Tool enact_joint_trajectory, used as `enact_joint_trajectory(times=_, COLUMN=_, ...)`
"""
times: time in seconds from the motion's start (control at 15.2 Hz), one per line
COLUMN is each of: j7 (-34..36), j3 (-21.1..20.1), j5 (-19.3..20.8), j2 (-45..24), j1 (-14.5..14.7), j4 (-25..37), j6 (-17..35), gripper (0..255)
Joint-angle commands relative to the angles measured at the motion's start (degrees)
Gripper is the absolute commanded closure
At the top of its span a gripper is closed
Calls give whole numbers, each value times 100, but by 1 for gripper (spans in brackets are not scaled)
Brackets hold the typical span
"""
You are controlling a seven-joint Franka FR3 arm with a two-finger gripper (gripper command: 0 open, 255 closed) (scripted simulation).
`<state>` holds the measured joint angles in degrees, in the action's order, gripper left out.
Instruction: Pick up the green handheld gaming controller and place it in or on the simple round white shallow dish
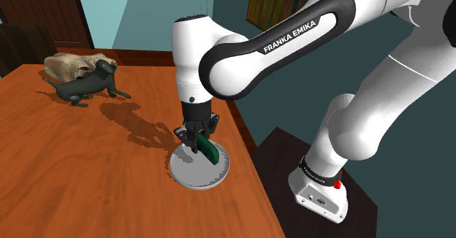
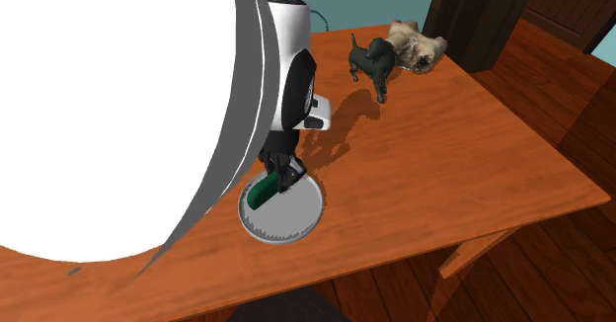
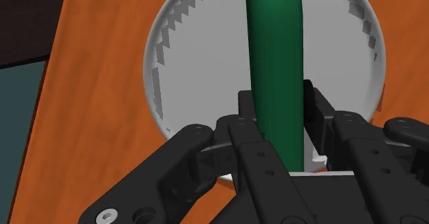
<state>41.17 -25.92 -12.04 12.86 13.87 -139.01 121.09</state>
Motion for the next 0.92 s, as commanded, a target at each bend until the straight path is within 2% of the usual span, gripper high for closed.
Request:
enact_joint_trajectory(times=0.0, j7=7, j3=-23, j5=3, j2=-66, j1=4, j4=-99, j6=166, gripper=255)
enact_joint_trajectory(times=0.26, j7=44, j3=-76, j5=61, j2=-318, j1=-8, j4=-263, j6=572, gripper=255)
enact_joint_trajectory(times=0.79, j7=44, j3=-76, j5=61, j2=-318, j1=-7, j4=-263, j6=572, gripper=255)
enact_joint_trajectory(times=0.86, j7=44, j3=-76, j5=61, j2=-318, j1=-7, j4=-263, j6=572, gripper=0)
